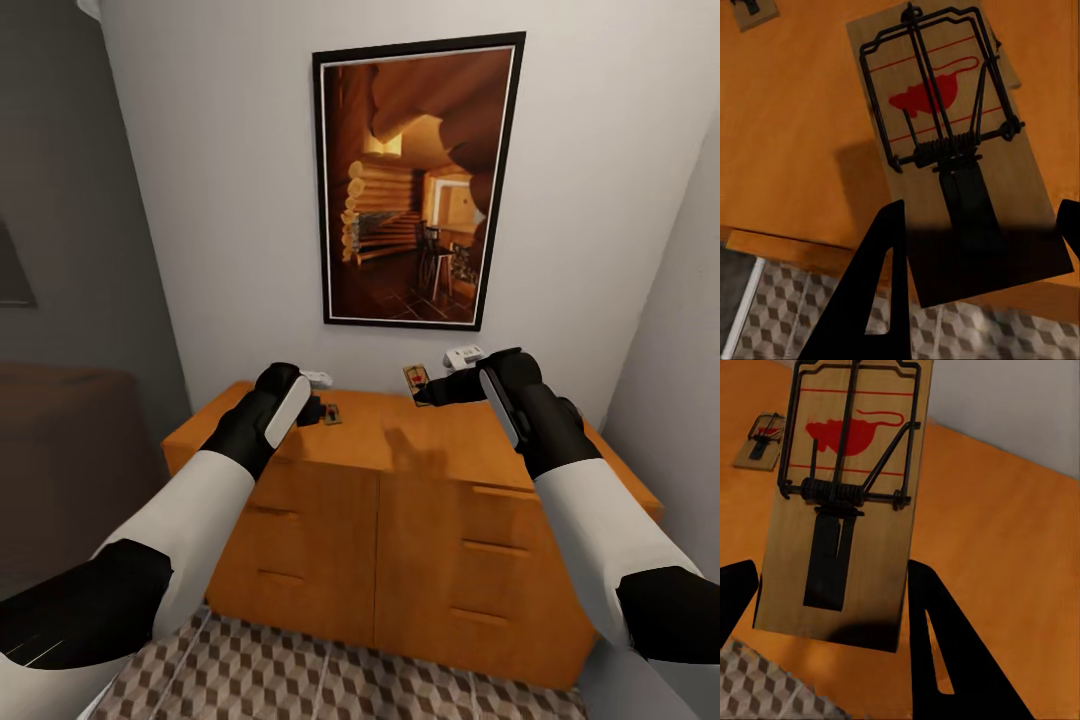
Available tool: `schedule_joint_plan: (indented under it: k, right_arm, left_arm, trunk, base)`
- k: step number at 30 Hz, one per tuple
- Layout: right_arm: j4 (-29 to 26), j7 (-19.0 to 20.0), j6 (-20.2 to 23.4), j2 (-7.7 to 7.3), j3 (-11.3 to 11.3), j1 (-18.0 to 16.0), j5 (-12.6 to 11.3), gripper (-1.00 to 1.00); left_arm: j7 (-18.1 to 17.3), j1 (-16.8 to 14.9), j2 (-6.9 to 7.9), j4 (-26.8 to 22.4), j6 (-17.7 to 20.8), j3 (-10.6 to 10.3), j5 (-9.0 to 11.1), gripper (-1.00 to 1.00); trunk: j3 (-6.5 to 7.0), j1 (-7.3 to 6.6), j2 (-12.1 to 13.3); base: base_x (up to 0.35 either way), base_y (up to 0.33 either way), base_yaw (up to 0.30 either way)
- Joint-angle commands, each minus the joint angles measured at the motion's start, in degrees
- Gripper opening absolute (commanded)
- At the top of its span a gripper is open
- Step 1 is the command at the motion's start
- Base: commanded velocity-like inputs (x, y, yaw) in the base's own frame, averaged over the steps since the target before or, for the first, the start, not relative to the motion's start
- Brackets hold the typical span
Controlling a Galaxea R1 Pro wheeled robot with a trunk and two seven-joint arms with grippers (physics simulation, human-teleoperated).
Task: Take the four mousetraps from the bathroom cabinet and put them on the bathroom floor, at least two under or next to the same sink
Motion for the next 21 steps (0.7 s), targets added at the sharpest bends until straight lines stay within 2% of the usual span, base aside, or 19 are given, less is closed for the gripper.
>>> schedule_joint_plan:
  k: [1, 5, 10, 21]
  right_arm:
    - [-0.06, 0.24, 0.18, -0.06, 0.11, -0.05, 0.26, -1.0]
    - [-0.02, 0.24, 0.18, -0.03, 0.1, -0.05, 0.26, -1.0]
    - [0.0, 0.24, 0.18, 0.0, 0.12, -0.05, 0.26, -1.0]
    - [1.52, -0.34, 0.18, 0.08, -0.02, -0.05, 0.27, -1.0]
  left_arm:
    - [0.62, -0.05, 0.02, 0.04, 0.13, -0.16, 0.56, -1.0]
    - [0.62, -0.05, 0.05, 0.18, 0.13, -0.16, 0.51, -1.0]
    - [0.62, -0.05, 0.88, -0.1, 0.13, -0.16, 0.47, -1.0]
    - [1.03, -0.05, 1.14, -0.23, -1.22, -0.16, 0.38, -1.0]
  trunk:
    - [-0.07, -0.04, -0.04]
    - [-0.07, -0.04, -0.04]
    - [-0.07, -0.04, -0.04]
    - [-0.07, -0.04, -0.04]
  base:
    - [-0.344, 0.0, 0.0]
    - [-0.344, 0.0, 0.0]
    - [-0.345, 0.0, 0.0]
    - [-0.345, 0.0, 0.0]
